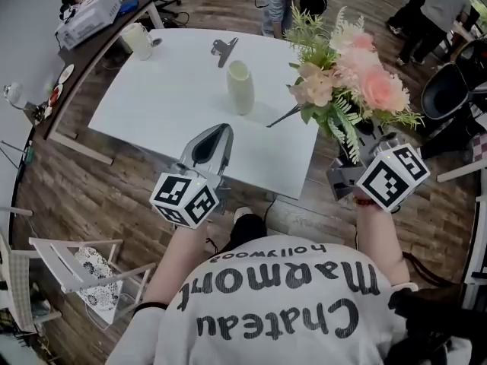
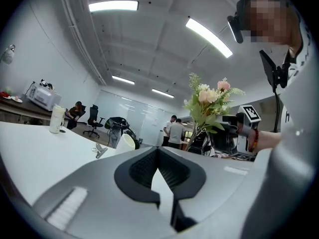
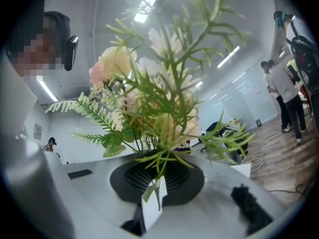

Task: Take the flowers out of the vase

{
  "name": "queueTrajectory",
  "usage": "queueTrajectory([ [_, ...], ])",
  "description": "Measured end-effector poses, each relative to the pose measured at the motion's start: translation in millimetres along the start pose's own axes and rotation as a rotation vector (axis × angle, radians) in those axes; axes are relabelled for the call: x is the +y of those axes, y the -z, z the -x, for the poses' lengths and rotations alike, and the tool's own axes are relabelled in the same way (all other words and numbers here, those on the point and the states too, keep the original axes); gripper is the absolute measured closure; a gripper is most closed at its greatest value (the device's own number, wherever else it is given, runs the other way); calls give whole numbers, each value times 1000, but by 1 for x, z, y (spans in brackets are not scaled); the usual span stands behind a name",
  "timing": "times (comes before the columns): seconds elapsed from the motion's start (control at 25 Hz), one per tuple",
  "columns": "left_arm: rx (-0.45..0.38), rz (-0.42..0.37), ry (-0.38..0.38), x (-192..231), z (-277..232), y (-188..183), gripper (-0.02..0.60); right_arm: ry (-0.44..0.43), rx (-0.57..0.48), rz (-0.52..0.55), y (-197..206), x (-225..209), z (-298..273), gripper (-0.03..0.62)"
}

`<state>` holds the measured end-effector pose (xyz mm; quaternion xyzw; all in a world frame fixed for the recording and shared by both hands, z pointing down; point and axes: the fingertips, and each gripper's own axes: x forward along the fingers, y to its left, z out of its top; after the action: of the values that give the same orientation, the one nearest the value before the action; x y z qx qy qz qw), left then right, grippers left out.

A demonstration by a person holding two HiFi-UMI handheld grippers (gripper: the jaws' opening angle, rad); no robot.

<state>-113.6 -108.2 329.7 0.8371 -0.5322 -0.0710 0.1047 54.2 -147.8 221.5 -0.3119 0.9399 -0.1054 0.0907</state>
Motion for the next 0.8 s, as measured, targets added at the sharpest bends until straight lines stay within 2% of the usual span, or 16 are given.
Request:
queueTrajectory([
  [0.36,-6,20,-14,-63,46,23,578,13,88,-37,42,7,63,560],
  [0.56,0,-7,-3,-92,70,38,578,38,108,-38,64,12,96,562],
  [0.8,4,-21,7,-110,84,39,578,45,134,-23,70,23,111,560],
])
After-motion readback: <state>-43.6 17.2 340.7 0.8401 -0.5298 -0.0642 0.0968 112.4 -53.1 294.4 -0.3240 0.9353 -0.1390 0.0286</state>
